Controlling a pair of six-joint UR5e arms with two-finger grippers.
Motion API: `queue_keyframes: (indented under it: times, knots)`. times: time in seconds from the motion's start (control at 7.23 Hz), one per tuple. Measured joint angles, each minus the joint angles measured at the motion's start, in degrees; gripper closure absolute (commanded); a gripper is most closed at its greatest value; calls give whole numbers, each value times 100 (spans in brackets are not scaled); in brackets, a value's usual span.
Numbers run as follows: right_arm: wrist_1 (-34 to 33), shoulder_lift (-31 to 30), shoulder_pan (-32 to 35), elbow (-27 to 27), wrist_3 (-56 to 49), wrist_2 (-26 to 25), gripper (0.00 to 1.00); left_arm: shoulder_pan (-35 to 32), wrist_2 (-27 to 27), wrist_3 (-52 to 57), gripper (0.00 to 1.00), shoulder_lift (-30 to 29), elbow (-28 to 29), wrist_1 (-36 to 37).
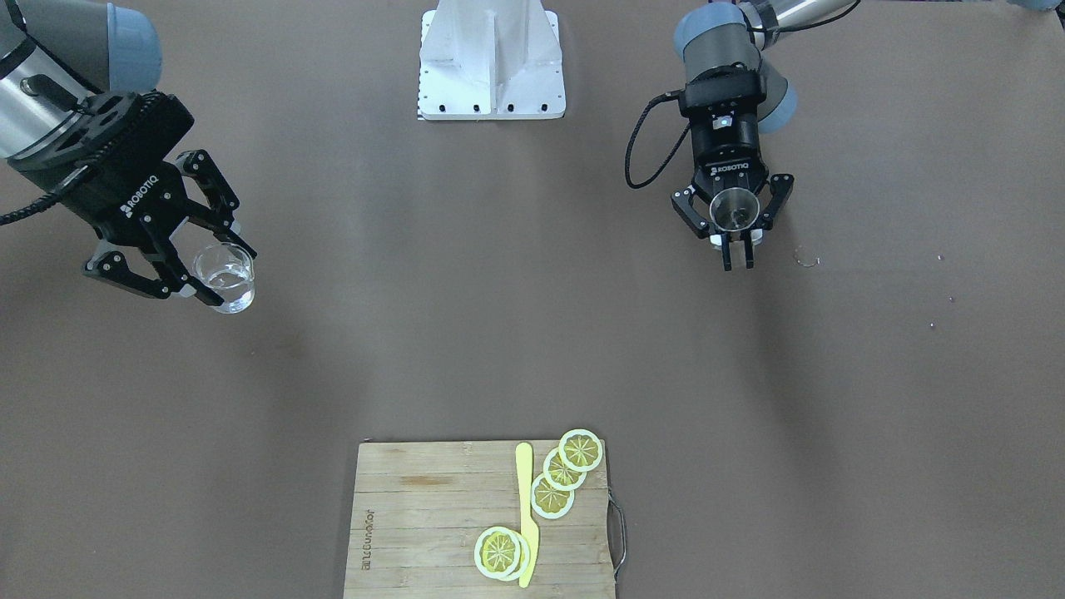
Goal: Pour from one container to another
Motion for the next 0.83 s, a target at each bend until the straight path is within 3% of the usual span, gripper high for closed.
queue_keyframes:
  times: [0.42,0.83]
  knots:
    - [-114,-26,0,95,20,100,100,-428,-541,19,100,-1069,781,539]
    - [-916,170,-34,302,-2,107,100,-758,-726,126,100,-2233,1908,727]
